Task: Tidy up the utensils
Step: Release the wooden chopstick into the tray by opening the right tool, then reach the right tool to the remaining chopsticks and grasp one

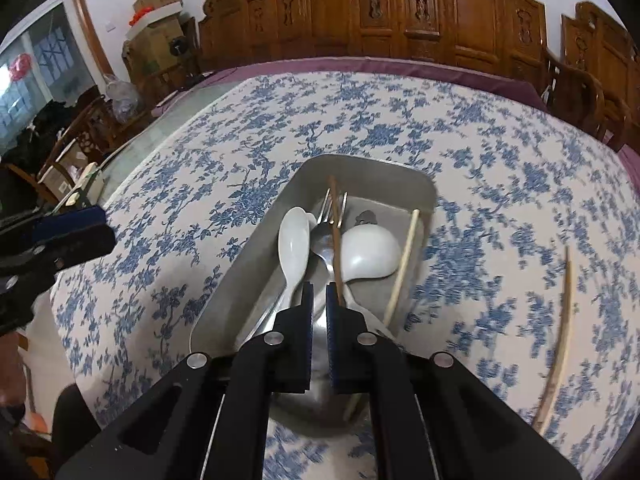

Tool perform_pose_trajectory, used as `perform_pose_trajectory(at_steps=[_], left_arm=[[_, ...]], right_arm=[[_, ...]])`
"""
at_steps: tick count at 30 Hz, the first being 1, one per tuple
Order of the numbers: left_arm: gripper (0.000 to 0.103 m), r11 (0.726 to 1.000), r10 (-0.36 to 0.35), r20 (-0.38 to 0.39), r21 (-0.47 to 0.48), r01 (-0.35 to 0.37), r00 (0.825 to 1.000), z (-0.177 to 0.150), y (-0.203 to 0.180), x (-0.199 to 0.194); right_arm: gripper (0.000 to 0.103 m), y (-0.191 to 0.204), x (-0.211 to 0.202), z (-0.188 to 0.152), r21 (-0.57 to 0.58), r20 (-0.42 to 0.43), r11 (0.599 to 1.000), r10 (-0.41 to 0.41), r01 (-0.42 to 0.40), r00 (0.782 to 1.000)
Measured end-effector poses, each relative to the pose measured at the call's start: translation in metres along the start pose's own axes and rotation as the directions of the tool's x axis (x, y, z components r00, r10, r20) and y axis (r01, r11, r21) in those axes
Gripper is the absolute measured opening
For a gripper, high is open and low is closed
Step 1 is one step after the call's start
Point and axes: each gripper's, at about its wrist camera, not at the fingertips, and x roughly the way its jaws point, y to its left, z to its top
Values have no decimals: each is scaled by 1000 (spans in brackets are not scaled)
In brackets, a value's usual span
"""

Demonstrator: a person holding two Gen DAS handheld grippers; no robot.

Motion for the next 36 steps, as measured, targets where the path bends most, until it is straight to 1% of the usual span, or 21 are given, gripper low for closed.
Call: perform_pose_trajectory(at_steps=[4, 6, 7, 8, 9, 10, 11, 12, 13, 15, 18, 20, 23, 27, 29, 31, 34, 36], left_arm=[[37, 1000, -6, 5, 12, 6, 1000, 0, -12, -2], [39, 1000, -8, 14, 24, 7, 1000, 1, -18, -4], [39, 999, -9, 18, 31, 8, 1000, 1, -22, -4], [40, 999, -12, 22, 39, 11, 1000, 1, -27, -5], [48, 999, -15, 25, 43, 14, 1000, 2, -30, -5], [55, 999, -19, 30, 44, 17, 999, 2, -33, -6], [66, 999, -21, 36, 45, 19, 999, 2, -36, -6], [71, 999, -26, 44, 46, 24, 999, 2, -41, -6], [72, 998, -30, 45, 48, 28, 999, 3, -44, -6], [80, 998, -37, 44, 49, 35, 998, 3, -51, -4], [82, 997, -62, 46, 50, 60, 997, 2, -63, 0], [82, 996, -78, 43, 52, 76, 996, 1, -71, 2], [82, 993, -100, 31, 59, 98, 995, -1, -84, 10], [82, 991, -116, 17, 74, 115, 993, -4, -99, 16], [82, 990, -119, 13, 80, 118, 993, -5, -103, 18], [82, 989, -122, 8, 86, 121, 993, -7, -108, 19], [82, 988, -125, 5, 92, 124, 992, -8, -113, 20], [82, 987, -127, 3, 96, 126, 992, -9, -116, 21]], right_arm=[[8, -16, -24, -14, -15, 28, 1000, -12, 12, 1000], [13, -31, -35, -25, -15, 33, 1000, -24, 25, 999], [20, -39, -39, -29, -16, 33, 999, -37, 38, 999], [29, -46, -43, -34, -16, 34, 998, -56, 56, 998], [32, -59, -49, -40, -8, 40, 997, -79, 80, 996], [33, -68, -51, -43, 3, 39, 996, -91, 91, 995], [33, -81, -54, -48, 24, 34, 994, -105, 105, 994], [33, -92, -56, -51, 42, 30, 993, -115, 114, 993], [33, -104, -58, -55, 62, 25, 990, -127, 125, 992], [33, -126, -60, -62, 97, 14, 984, -150, 148, 989], [33, -151, -59, -72, 133, -1, 976, -175, 174, 985], [33, -165, -55, -78, 160, -17, 971, -177, 177, 984], [33, -178, -44, -82, 182, -42, 965, -182, 186, 982], [32, -187, -31, -83, 199, -63, 960, -189, 198, 980], [29, -189, -25, -80, 202, -72, 958, -191, 202, 979], [28, -189, -19, -77, 198, -82, 957, -198, 211, 977], [28, -190, -13, -73, 190, -96, 953, -222, 237, 970], [27, -191, -10, -72, 182, -121, 944, -257, 276, 959]])
